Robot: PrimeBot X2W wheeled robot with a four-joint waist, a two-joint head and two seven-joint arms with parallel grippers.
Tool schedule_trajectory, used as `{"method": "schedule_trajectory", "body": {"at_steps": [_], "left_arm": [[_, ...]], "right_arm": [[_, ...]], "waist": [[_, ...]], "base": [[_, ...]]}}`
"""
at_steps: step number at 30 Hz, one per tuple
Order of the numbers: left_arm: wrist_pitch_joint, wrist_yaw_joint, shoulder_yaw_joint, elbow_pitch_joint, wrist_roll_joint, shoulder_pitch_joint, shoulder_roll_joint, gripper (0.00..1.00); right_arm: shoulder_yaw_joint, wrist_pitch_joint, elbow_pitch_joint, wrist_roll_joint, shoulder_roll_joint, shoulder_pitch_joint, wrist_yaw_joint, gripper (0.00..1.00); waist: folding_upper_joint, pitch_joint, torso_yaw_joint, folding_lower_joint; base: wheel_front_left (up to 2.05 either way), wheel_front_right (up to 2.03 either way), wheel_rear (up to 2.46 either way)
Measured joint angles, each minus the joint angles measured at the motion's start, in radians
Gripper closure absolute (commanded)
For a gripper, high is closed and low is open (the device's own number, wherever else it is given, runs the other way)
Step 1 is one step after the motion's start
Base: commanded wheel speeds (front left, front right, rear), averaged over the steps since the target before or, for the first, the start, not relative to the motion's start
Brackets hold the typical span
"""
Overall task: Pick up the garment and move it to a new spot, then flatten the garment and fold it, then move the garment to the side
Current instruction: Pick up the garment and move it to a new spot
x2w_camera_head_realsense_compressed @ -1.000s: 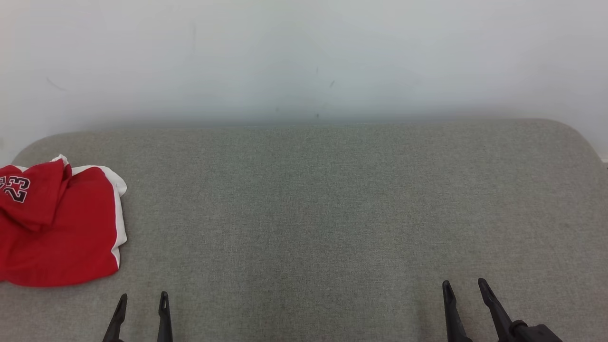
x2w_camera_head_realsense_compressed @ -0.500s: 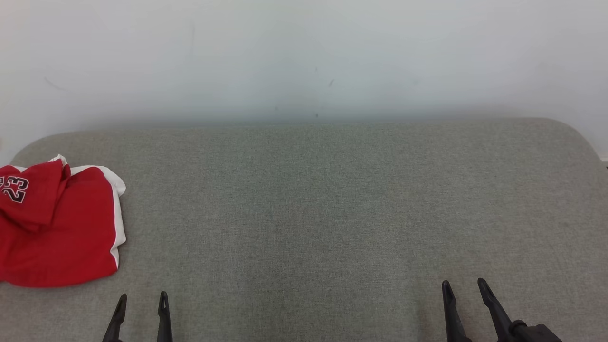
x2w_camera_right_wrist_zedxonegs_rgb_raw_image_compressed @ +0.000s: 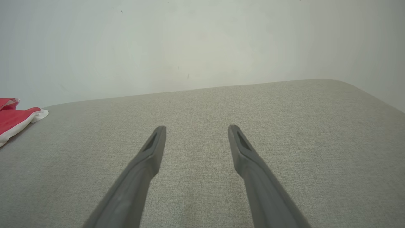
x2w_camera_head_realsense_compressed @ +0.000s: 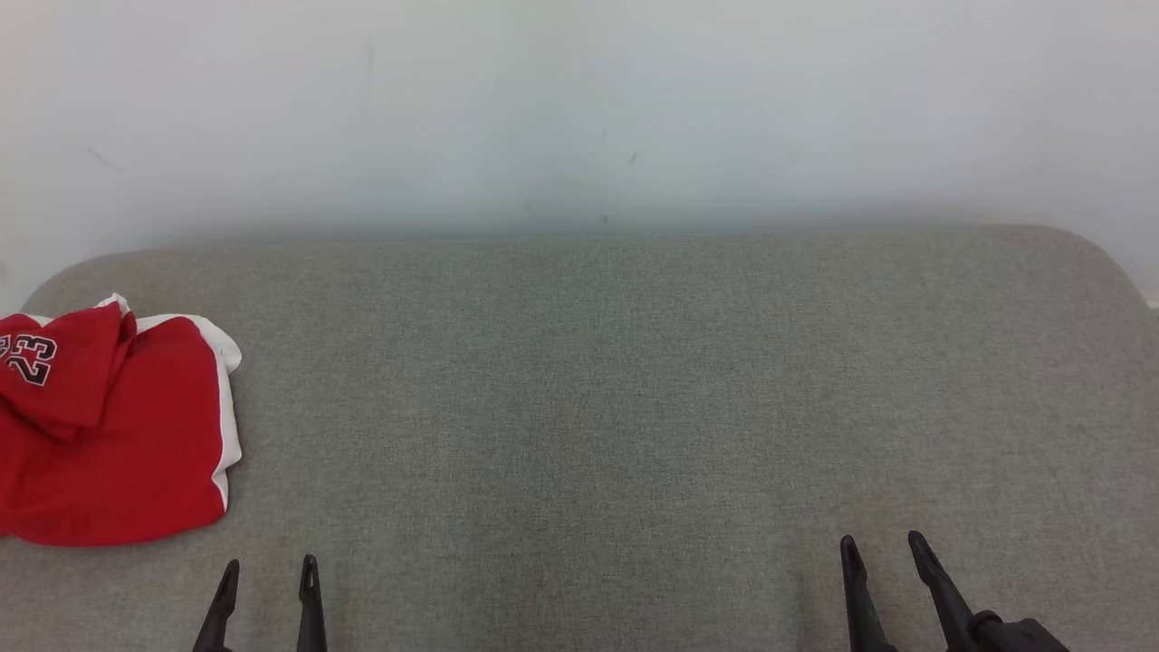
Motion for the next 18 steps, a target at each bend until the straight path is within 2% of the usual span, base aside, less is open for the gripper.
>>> {"method": "schedule_trajectory", "body": {"at_steps": [18], "left_arm": [[0.000, 0.007, 0.007, 0.009, -0.007, -0.005, 0.000, 0.00]], "right_arm": [[-0.001, 0.000, 0.001, 0.006, 0.000, 0.004, 0.000, 0.00]], "waist": [[0.0000, -0.003, 0.024, 0.0000]], "base": [[0.00, 0.00, 0.00]]}}
